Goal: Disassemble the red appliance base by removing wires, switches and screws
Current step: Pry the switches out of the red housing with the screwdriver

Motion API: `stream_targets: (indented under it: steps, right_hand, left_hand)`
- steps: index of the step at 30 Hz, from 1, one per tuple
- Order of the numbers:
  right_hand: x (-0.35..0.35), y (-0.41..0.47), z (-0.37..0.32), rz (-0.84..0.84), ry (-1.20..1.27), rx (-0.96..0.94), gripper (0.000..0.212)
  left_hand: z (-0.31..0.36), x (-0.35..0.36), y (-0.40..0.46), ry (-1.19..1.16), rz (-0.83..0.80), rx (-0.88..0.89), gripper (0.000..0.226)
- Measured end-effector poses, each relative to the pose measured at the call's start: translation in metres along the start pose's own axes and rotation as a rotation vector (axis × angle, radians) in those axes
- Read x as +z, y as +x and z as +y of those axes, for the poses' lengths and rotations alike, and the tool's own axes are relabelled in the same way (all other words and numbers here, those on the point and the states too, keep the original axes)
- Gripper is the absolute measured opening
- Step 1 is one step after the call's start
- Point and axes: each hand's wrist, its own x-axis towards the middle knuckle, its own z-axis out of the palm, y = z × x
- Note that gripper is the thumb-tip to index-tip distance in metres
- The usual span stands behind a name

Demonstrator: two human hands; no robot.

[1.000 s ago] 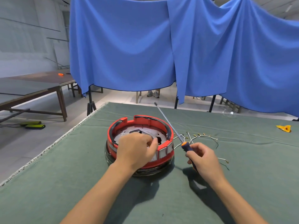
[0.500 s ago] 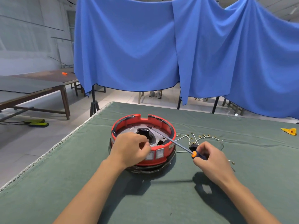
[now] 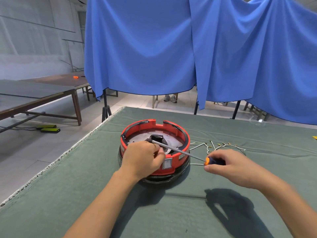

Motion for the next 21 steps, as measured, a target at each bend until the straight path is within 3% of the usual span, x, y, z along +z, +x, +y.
stream_targets:
  steps: [8, 12, 16, 21]
  right_hand:
    - [0.004, -0.004, 0.015, 0.105, 0.115, -0.006, 0.015]
    - [0.005, -0.007, 0.017, 0.166, -0.081, 0.005, 0.019]
    - [0.011, -0.021, 0.022, 0.198, -0.115, 0.02, 0.03]
    - [0.021, -0.046, 0.032, 0.218, -0.22, 0.038, 0.025]
  left_hand:
    - [0.005, 0.005, -0.001, 0.045, 0.1, -0.182, 0.035]
    - [0.01, 0.016, -0.003, 0.063, 0.147, -0.17, 0.042]
    - [0.001, 0.019, -0.001, 0.028, 0.157, -0.151, 0.042]
    - [-0.002, 0.021, 0.0, -0.004, 0.195, -0.128, 0.042]
